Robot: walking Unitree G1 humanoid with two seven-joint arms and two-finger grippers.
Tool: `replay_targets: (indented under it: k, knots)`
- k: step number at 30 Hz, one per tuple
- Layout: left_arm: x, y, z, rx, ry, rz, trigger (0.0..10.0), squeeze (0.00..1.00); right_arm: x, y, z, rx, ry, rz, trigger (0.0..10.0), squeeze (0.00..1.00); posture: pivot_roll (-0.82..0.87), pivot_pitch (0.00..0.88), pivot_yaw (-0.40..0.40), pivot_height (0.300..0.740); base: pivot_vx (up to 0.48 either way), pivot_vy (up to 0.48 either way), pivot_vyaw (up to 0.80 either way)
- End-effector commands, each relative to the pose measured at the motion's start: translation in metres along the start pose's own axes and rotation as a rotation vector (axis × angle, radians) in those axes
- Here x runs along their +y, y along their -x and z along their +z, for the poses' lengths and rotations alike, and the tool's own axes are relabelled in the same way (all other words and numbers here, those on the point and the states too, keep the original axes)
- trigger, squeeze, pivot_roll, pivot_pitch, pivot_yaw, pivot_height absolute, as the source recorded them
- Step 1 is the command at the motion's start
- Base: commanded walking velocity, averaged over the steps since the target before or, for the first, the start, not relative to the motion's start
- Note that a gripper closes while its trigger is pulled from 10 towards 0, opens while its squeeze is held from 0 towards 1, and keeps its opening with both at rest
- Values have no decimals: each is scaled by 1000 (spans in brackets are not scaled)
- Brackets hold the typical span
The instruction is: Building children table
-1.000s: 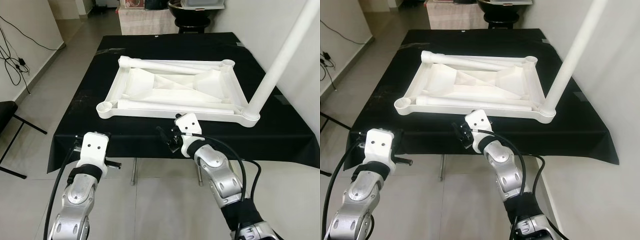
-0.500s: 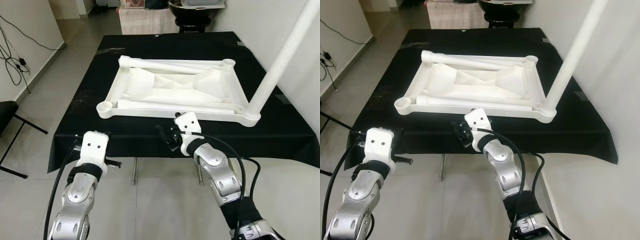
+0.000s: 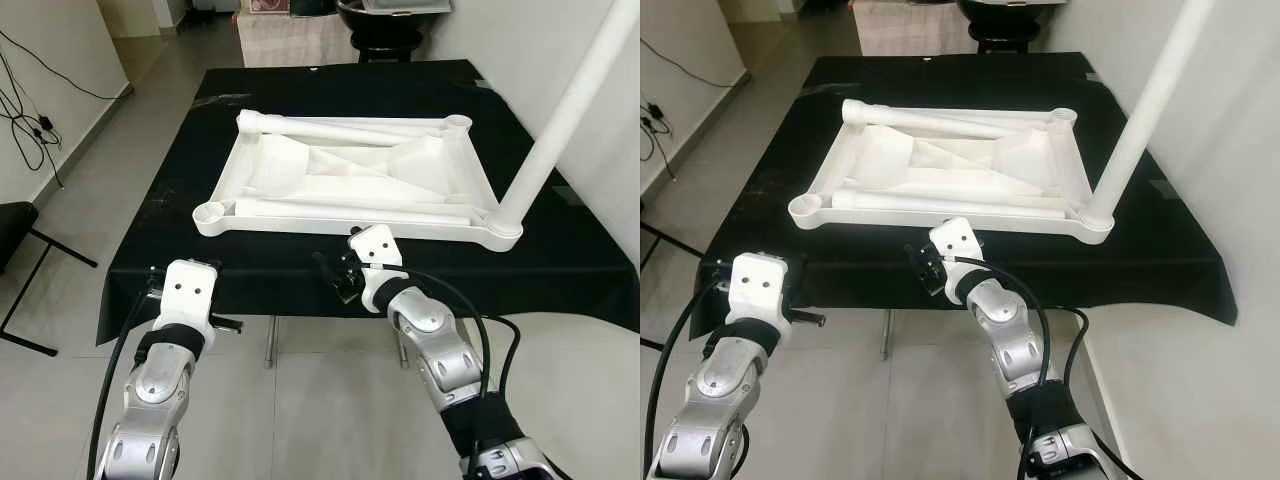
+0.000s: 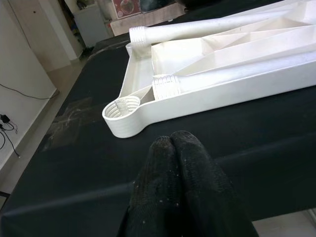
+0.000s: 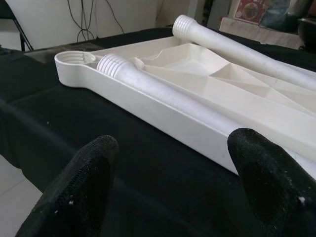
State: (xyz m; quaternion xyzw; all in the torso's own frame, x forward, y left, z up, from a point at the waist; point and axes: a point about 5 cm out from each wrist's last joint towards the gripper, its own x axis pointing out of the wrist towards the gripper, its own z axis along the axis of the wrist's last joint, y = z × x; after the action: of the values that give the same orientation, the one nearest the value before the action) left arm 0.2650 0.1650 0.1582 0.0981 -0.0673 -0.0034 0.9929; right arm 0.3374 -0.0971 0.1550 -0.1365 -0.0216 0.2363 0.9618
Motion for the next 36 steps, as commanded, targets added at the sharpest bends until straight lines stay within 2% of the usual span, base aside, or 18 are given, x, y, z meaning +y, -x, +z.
replay_targets:
  k: [1,36]
  knots:
    - [2,0,-6,32,3,0,10000,0,2,-2,2,-19,-2,10,10000,0,-27,118,24,740,0,0,0]
    - [4,-1,-8,39,8,10,10000,0,4,-2,1,-18,-7,16,10000,0,-41,111,39,740,0,0,0]
